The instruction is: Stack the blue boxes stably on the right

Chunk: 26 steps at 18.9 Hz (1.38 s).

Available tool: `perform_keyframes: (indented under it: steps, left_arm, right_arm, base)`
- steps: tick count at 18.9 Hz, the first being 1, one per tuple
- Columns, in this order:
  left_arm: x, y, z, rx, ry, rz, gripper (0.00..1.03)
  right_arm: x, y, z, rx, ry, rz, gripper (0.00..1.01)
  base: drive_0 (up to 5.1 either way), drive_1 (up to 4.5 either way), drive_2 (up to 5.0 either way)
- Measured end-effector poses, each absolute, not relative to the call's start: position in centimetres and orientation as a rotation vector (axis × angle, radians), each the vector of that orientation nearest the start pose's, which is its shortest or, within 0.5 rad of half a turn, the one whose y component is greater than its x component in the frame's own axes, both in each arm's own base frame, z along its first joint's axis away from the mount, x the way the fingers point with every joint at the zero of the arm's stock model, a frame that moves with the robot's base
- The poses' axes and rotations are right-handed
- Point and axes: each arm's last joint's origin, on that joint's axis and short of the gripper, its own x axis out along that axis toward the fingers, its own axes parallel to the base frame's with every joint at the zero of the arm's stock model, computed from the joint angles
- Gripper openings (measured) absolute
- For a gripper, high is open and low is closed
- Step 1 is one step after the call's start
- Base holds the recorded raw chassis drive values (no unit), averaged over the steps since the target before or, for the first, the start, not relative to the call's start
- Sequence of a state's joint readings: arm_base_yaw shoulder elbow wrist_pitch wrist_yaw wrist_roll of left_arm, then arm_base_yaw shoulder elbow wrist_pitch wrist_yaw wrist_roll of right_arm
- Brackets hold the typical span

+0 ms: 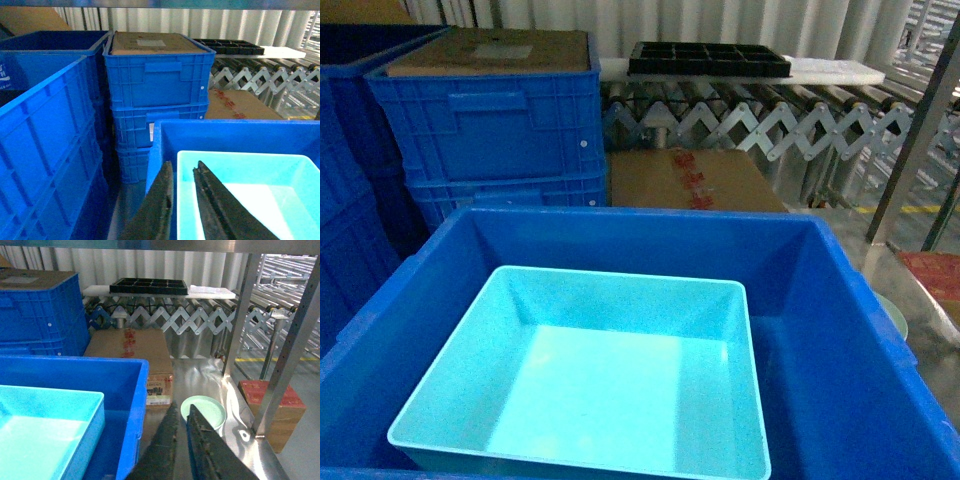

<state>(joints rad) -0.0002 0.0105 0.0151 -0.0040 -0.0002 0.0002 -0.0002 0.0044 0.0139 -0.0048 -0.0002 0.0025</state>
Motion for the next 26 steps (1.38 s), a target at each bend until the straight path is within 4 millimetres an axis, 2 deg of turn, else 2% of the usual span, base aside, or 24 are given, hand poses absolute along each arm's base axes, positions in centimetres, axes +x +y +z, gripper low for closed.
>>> perform_keyframes:
  steps: [9,10,12,14,15,16,26]
  left_arm:
    - [9.74,0.0,16.74,0.0,0.0,0.0,0.47]
    - [9.74,0.0,16.74,0.0,-0.001,0.0,0.53]
    - [9.74,0.0,16.74,0.0,0.0,0.0,0.78]
    - [9.74,0.0,16.74,0.0,0.0,0.0,0.96]
    - [9.74,0.0,16.74,0.001,0.0,0.0,1.0]
    - [9.74,0.0,16.74,0.0,0.0,0.0,0.97]
    - [9.74,0.0,16.74,0.0,-0.001,0.0,0.98]
  right_arm:
    - [9.71,0.0,16.75,0.002,-0.005,0.0,0.46]
    - [9.71,0.0,16.75,0.002,-0.005,0.0,0.54]
    - [9.71,0.0,16.75,0.002,-0.005,0.0,0.79]
    - [9.71,0.0,16.75,0.002,-0.005,0.0,0.98]
    - [9.71,0.0,16.75,0.003,-0.005,0.0,0.99]
    - [9.71,0.0,16.75,0.002,-0.005,0.0,0.97]
    - [9.71,0.0,16.75,0.002,-0.005,0.0,0.98]
  base:
    - [0.0,0.0,0.0]
    - [0.0,0.0,0.0]
    - [0.0,0.0,0.0]
    - [0.0,0.0,0.0]
    - [0.0,0.0,0.0]
    - [0.0,0.0,0.0]
    - [0.0,0.0,0.0]
